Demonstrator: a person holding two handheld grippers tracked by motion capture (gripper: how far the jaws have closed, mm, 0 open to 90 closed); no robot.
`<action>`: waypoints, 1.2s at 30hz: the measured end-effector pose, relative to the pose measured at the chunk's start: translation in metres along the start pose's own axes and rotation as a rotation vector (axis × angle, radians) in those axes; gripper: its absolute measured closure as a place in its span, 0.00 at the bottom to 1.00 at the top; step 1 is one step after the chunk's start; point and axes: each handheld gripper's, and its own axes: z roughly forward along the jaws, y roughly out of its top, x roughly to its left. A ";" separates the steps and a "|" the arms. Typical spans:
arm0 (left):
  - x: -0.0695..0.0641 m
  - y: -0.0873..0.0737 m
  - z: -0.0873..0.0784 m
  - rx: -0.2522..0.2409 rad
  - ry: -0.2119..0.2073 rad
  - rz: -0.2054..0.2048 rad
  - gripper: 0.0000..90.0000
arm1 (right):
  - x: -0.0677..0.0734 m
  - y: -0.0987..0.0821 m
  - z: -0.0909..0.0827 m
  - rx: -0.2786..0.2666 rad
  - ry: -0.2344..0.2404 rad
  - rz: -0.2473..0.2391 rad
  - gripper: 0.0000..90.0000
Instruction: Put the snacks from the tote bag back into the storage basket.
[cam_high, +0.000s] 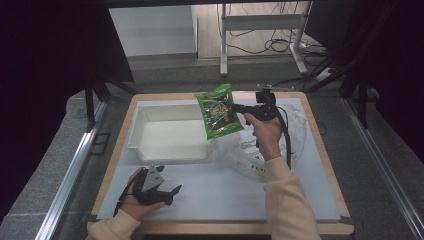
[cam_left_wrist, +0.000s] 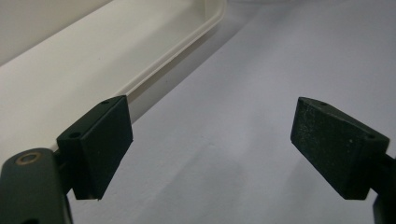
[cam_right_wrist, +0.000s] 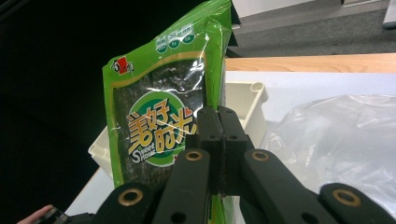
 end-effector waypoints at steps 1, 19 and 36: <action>0.000 0.000 0.000 0.000 0.000 0.000 0.14 | 0.001 0.000 0.001 0.000 0.001 -0.001 1.00; 0.000 0.000 0.000 -0.001 -0.001 -0.001 0.14 | 0.009 -0.001 0.016 0.011 0.015 -0.001 1.00; 0.001 0.000 -0.001 -0.005 -0.001 -0.003 0.14 | 0.019 -0.002 0.031 0.020 0.034 -0.007 1.00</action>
